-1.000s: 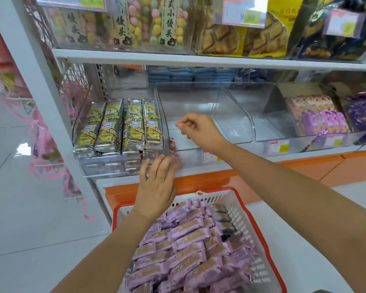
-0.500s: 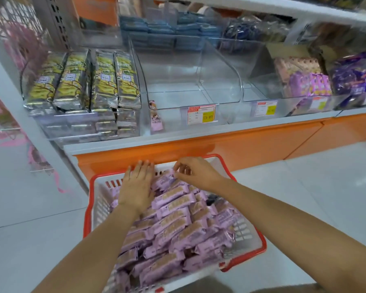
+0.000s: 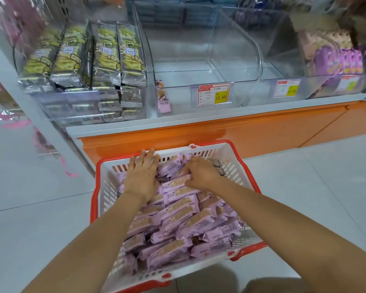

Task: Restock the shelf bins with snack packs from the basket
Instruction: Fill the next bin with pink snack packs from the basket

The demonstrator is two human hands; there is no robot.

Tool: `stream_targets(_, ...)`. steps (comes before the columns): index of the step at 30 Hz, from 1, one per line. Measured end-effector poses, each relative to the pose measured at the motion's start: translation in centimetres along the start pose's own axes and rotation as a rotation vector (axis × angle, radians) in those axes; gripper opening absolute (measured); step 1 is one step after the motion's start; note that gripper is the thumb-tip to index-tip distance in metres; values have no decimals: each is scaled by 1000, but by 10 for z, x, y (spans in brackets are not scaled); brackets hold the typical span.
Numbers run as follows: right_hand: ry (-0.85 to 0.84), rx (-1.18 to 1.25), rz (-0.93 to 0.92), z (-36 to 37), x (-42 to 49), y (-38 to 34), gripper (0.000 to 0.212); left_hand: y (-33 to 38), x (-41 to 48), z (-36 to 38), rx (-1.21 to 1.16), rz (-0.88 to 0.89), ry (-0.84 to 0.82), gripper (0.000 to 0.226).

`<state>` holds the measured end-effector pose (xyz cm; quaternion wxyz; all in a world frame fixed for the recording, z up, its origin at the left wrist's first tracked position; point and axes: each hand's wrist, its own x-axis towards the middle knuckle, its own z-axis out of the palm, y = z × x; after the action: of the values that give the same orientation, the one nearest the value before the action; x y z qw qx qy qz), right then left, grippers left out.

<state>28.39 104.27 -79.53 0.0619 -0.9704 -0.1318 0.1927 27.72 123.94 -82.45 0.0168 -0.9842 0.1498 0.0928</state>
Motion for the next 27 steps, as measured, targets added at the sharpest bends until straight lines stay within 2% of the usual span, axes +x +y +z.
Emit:
stream_targets(3, 9, 0, 2, -5, -4, -2, 20, -3, 0, -1, -28, 15, -23, 75)
stream_targets(8, 31, 183, 42, -11, -12, 1, 18, -6, -5, -3, -122, 64, -7, 69)
stream_targets(14, 184, 633, 160, -40, -20, 3, 6, 9, -8, -16, -483, 287, 175, 53)
stream_targets(17, 217, 715, 162, -61, -24, 0, 9, 20, -7, -32, -650, 239, 279, 50)
stream_targets(19, 231, 772, 142, -74, -30, -3, 15, 25, -8, -46, -717, 221, 321, 39)
stream_targets(23, 260, 1072, -8, -101, -46, -7, 24, 30, -13, -72, -1122, 172, 271, 16)
stream_targets(25, 229, 1066, -84, -109, -52, -5, 32, 31, -16, -85, -1259, 142, 262, 6)
stream_targets(27, 210, 973, -148, -114, -59, -4, 42, 33, -20, -103, -1350, 142, 267, 12)
